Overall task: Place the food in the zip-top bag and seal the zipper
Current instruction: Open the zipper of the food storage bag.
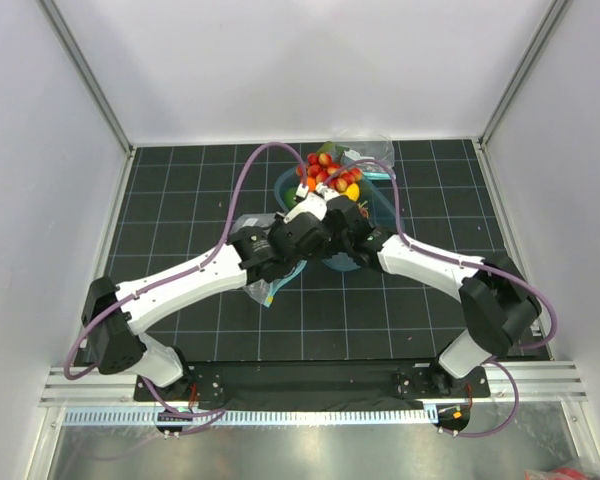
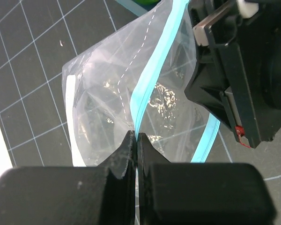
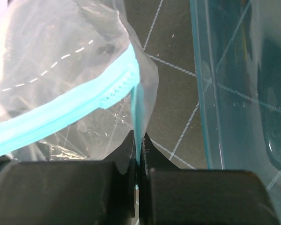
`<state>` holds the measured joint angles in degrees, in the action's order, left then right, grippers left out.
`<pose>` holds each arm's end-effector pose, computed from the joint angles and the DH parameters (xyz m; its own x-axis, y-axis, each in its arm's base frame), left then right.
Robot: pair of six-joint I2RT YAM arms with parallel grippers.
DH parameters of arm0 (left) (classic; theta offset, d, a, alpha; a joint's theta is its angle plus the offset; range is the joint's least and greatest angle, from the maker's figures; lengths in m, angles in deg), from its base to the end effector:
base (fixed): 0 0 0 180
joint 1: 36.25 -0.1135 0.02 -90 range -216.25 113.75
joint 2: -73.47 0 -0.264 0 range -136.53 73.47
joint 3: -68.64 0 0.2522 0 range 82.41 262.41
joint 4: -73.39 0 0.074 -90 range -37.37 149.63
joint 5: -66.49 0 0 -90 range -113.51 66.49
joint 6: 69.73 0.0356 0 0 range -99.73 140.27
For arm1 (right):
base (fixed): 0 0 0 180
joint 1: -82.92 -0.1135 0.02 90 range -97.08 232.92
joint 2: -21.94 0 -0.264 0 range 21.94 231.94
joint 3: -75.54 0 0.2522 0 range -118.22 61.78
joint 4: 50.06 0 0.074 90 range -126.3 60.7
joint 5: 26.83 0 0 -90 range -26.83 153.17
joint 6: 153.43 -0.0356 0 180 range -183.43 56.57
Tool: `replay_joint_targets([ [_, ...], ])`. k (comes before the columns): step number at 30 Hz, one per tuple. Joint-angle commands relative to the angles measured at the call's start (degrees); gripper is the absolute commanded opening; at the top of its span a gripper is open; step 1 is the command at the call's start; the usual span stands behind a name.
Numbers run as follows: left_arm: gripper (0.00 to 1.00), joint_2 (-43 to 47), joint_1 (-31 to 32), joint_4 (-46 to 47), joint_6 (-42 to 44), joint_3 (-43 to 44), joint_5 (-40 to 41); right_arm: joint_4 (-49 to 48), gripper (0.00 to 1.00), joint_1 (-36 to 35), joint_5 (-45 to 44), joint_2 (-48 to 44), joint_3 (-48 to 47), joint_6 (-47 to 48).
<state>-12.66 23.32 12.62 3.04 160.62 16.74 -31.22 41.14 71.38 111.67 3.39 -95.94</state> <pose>0.1775 -0.2567 0.3198 -0.5351 0.4646 -0.7055 0.3262 0.8840 0.3348 0.2554 0.2350 0.2365 -0.7738 0.0219 -0.6330 -0.3904 0.7704 0.5040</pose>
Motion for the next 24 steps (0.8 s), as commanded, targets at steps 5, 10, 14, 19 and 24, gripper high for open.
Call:
replay_joint_targets([
  [5, 0.00, 4.0, -2.4, 5.1, 4.8, -1.6, -4.6, -3.3, 0.01, 0.6, 6.2, 5.9, -5.2, 2.2],
  [10, 0.00, 3.9, -2.4, 3.7, 4.1, -1.2, -1.9, -4.0, 0.01, 0.9, 10.8, 9.6, -10.1, 3.0],
  [14, 0.00, 3.9, -2.9, 5.5, 1.9, -4.3, 0.2, -3.7, 0.26, 1.1, 11.0, 10.7, -11.9, 3.9],
  [19, 0.00, 1.9, -6.7, 4.3, -2.7, -4.0, -2.5, -3.2, 0.43, 1.4, 10.2, 10.1, -11.3, 5.4],
  [24, 0.00, 1.1, -10.0, 4.9, -4.6, -4.0, -5.3, -4.8, 0.57, 1.9, 8.5, 9.6, -8.4, 6.1],
])
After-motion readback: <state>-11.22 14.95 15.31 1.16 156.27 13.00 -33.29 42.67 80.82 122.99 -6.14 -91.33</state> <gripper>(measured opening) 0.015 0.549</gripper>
